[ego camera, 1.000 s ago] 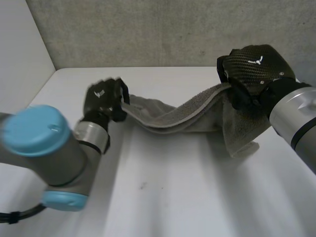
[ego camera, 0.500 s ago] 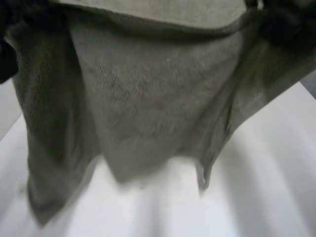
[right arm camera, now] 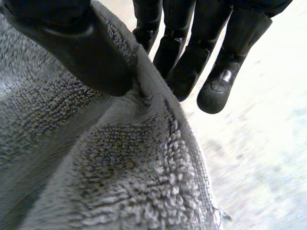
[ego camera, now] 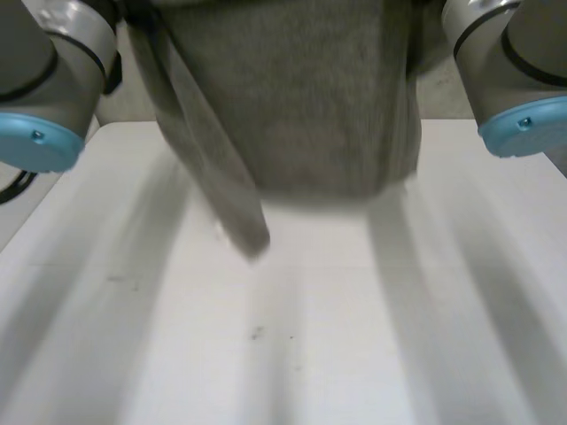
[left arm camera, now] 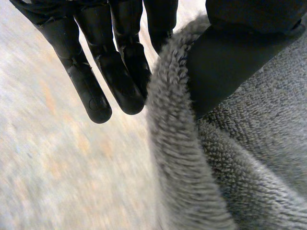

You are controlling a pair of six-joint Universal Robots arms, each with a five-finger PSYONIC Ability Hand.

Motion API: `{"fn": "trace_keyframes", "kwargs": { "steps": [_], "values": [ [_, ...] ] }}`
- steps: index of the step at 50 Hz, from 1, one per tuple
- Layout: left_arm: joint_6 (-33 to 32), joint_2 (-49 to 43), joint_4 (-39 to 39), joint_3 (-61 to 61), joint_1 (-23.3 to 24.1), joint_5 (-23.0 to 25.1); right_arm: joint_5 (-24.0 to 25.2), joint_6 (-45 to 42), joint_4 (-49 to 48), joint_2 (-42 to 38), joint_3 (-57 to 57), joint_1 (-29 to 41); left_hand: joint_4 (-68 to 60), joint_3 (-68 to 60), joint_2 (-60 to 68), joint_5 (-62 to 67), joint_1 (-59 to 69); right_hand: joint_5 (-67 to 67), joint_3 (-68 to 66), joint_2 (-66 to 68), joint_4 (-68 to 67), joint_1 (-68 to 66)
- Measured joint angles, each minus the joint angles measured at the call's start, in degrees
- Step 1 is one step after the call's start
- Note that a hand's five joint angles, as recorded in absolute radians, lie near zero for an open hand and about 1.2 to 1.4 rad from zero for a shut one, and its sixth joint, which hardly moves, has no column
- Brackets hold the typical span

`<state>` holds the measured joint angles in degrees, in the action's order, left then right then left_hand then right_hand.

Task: Fold the towel.

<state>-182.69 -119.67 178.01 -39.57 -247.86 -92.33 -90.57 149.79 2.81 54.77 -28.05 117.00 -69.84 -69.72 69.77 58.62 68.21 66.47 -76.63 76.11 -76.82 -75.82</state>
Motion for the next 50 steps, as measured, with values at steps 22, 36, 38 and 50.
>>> {"fn": "trace_keyframes", "kwargs": {
  "steps": [22,36,38,50],
  "values": [
    [1.57,11.19,13.76,-51.19,1.94,-0.78,3.41,-0.99,-1.32,11.08,-45.11,-0.57,-0.01,0.00,0.00,0.00,0.00,0.00,0.00,0.00,0.00,0.05],
    [-4.61,1.55,23.07,-61.72,4.45,0.83,5.73,-3.79,-5.79,8.19,-62.73,-2.48,1.24,1.09,-1.16,-0.05,0.00,0.00,0.00,0.00,0.00,0.06],
    [-4.65,1.91,22.98,-62.11,4.84,1.05,5.80,-3.78,-5.82,9.95,-63.87,-3.47,6.02,5.89,-5.93,-4.67,-4.89,0.00,0.00,0.00,0.00,0.06],
    [-4.43,5.11,23.51,-62.83,4.91,0.90,8.20,-2.52,-9.00,16.73,-71.07,-7.85,32.22,32.12,-32.27,-31.20,-30.52,0.00,0.00,0.00,0.00,0.07]
  ]
}}
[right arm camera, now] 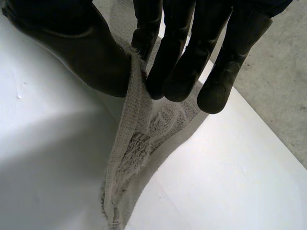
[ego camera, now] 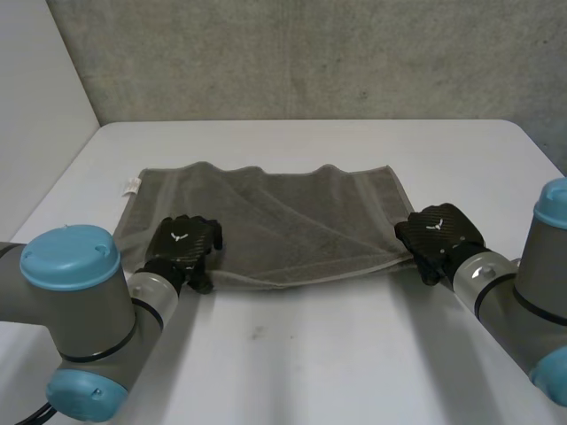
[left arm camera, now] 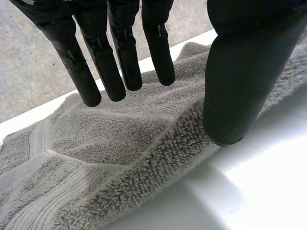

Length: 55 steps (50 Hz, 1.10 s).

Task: Fold the towel.

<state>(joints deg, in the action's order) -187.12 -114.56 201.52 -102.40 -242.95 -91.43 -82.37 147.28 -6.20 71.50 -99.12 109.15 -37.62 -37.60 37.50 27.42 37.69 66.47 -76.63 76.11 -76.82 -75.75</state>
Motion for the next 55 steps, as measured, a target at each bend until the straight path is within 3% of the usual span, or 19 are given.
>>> {"fn": "trace_keyframes", "kwargs": {
  "steps": [9,15,21,30,41,55],
  "values": [
    [-0.13,-0.94,-0.21,0.15,-1.01,0.14,0.87,4.21,-5.88,1.87,-4.56,-3.23,3.38,3.43,-3.31,-3.43,-3.37,0.00,0.00,0.00,0.00,0.00],
    [-0.26,0.67,-0.75,0.61,-5.12,0.76,2.45,5.33,-6.85,1.97,-5.92,-5.85,3.71,3.69,-3.61,-3.65,-3.66,0.00,0.00,0.00,0.00,0.00],
    [-0.34,1.95,-3.04,1.81,-11.29,5.50,3.83,5.23,-6.73,1.83,-6.28,-6.69,3.59,3.58,-3.48,-3.29,-3.52,0.00,0.00,0.00,0.00,0.00],
    [-0.36,0.38,-8.19,5.20,-15.47,13.39,4.02,5.10,-6.63,1.56,-6.42,-6.38,3.58,3.57,-3.47,-3.20,-3.50,0.00,0.00,0.00,0.00,0.00],
    [-0.50,-6.08,-9.52,12.58,-16.60,14.59,3.95,4.95,-6.64,0.88,-6.50,-5.93,2.96,2.96,-2.82,-2.66,-3.04,0.00,0.00,0.00,0.00,0.01],
    [-13.26,-19.71,-20.59,31.83,-16.58,14.45,3.71,4.94,-6.63,0.86,-6.80,-5.87,5.88,5.85,-5.76,-5.90,-5.87,0.00,0.00,0.00,0.00,0.01]
  ]
}}
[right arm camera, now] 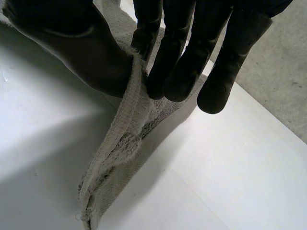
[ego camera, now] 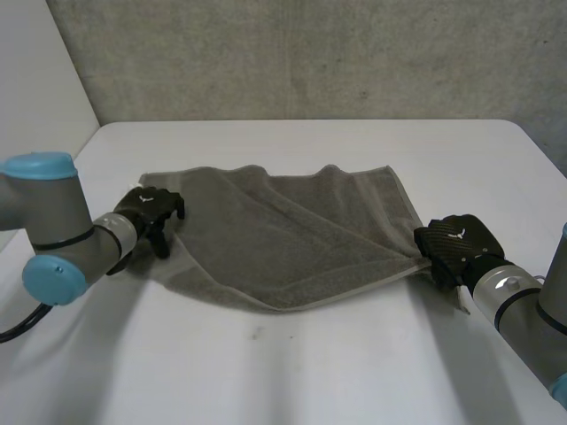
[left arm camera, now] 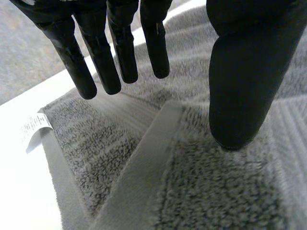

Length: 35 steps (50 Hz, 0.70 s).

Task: Fold the towel.

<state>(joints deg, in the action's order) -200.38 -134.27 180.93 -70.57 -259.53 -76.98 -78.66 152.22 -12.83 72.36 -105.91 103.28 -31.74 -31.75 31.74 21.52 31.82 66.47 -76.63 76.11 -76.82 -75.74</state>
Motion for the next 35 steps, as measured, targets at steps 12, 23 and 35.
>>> {"fn": "trace_keyframes", "kwargs": {
  "steps": [12,23,35],
  "values": [
    [-3.36,-2.57,-2.82,3.11,-0.01,0.02,-0.21,-0.11,0.00,-0.07,0.00,0.00,-0.23,-0.24,0.29,0.62,-0.01,0.00,0.00,0.00,0.00,0.00],
    [-4.10,-1.40,-2.50,0.57,0.00,-0.78,-0.31,-0.30,0.00,-0.13,0.01,-0.01,-17.51,-17.43,17.73,17.07,16.26,0.00,0.00,0.00,0.00,0.00],
    [-5.54,3.51,-2.18,-5.27,-0.14,-0.82,-0.47,-0.42,0.00,-0.41,0.01,0.00,-22.87,-22.67,22.77,22.77,22.17,0.00,0.00,0.00,0.00,0.00]
  ]
}}
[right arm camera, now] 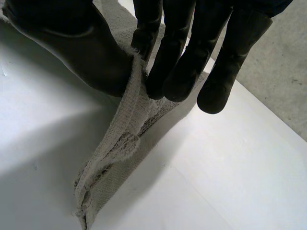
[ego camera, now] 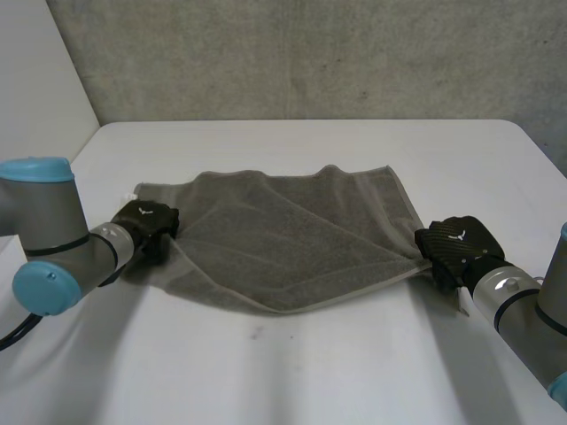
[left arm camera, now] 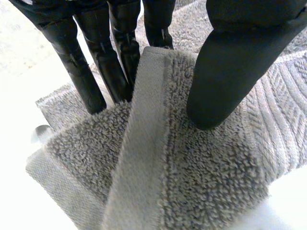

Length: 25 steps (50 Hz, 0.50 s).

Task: Fold the towel.

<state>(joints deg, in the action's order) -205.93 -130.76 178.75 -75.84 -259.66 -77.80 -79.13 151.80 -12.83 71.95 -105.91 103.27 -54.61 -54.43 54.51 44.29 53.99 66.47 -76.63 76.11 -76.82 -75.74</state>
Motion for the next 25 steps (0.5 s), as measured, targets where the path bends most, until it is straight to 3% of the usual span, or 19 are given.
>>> {"fn": "trace_keyframes", "kwargs": {
  "steps": [5,13,25],
  "values": [
    [-0.13,3.09,0.86,-2.97,-0.47,0.15,-0.08,-0.02,0.00,-0.03,0.00,0.00,1.74,1.55,-1.62,-1.32,-1.14,0.00,0.00,0.00,0.00,0.00],
    [-0.12,7.37,5.40,-8.50,-1.48,0.54,-0.15,-0.02,0.02,0.07,-0.03,0.07,14.64,14.40,-14.49,-14.37,-13.83,0.00,0.00,0.00,0.00,0.00],
    [-0.17,8.88,6.77,-11.97,-1.63,0.47,-0.22,-0.01,0.06,0.09,-0.09,0.09,15.32,15.05,-15.11,-14.93,-14.60,0.00,0.00,0.00,0.00,0.00]
  ]
}}
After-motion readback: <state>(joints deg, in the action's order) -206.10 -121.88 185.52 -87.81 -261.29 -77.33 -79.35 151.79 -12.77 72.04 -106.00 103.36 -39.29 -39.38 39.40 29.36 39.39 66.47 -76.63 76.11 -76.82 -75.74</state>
